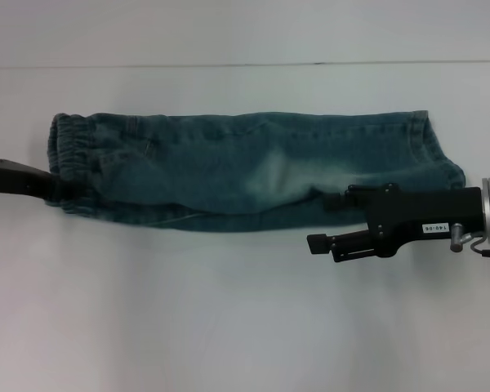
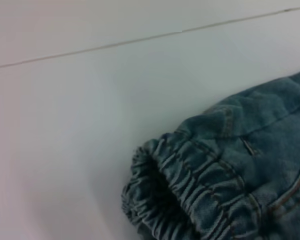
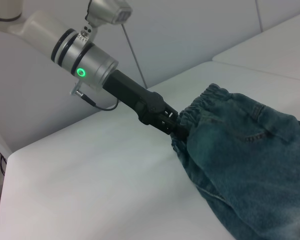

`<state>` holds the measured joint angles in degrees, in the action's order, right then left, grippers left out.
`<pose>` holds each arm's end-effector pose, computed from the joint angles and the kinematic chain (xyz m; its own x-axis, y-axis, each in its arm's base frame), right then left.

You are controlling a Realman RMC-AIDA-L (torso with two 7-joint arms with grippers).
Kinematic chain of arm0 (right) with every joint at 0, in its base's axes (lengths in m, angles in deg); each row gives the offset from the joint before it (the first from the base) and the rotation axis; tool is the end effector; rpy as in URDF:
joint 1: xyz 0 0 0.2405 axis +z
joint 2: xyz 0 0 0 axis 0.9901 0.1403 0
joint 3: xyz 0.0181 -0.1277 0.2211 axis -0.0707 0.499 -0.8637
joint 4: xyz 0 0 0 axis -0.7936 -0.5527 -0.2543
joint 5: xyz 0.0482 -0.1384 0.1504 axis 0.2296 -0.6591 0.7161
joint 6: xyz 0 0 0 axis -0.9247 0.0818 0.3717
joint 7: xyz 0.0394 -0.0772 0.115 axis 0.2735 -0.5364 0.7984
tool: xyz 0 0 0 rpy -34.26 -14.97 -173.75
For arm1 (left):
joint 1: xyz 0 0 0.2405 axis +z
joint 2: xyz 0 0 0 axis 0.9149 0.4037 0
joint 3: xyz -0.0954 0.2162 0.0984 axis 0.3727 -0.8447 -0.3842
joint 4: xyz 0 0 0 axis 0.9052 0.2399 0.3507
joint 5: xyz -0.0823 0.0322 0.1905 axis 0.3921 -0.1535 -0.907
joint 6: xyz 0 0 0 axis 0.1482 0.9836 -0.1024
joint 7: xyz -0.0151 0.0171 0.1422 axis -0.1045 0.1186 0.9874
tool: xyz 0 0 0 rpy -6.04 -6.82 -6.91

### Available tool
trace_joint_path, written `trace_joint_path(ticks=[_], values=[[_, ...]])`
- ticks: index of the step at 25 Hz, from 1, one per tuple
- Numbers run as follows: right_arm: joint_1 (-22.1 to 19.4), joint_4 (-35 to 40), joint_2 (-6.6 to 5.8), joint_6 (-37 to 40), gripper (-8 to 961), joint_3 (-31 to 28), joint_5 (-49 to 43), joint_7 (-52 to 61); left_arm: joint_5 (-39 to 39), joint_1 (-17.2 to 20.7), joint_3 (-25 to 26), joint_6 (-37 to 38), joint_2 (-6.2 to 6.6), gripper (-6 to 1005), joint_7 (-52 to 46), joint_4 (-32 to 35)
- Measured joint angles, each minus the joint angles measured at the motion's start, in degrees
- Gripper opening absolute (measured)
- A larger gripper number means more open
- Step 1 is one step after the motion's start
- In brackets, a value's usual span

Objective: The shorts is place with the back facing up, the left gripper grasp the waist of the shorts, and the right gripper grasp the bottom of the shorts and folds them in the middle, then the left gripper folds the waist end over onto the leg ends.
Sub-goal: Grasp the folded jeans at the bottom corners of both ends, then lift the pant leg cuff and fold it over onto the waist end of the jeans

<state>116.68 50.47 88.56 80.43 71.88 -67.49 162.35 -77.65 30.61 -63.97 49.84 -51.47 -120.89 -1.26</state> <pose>0.2498 0.3345 -0.0191 0.8106 -0.4310 -0.3964 -0.4793 -0.8772 -0.0266 -0.3043 0.3899 0.0383 0.6407 0.7381 0.2116 0.7128 -0.4692 -0.5214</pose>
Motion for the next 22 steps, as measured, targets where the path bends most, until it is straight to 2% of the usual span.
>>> trace_joint_path(ticks=[6,9,17,22], values=[[0.0,-0.1,0.11,-0.1,939,0.1,0.0,-0.1,-0.3,0.0,-1.0,0.0,-0.51,321,0.1,0.1],[-0.1,-0.2,0.15,-0.1,938,0.1,-0.1,-0.1,-0.3,0.0,-1.1,0.2,-0.53,155,0.1,0.6],[-0.1,-0.2,0.35,-1.0,937,0.1,-0.1,-0.2,-0.3,0.2,-1.2,2.1,-0.58,120,0.1,2.5],[0.0,-0.2,0.44,-1.3,916,1.6,-0.1,0.0,-0.2,0.9,-1.2,7.1,-0.57,105,0.1,7.6]])
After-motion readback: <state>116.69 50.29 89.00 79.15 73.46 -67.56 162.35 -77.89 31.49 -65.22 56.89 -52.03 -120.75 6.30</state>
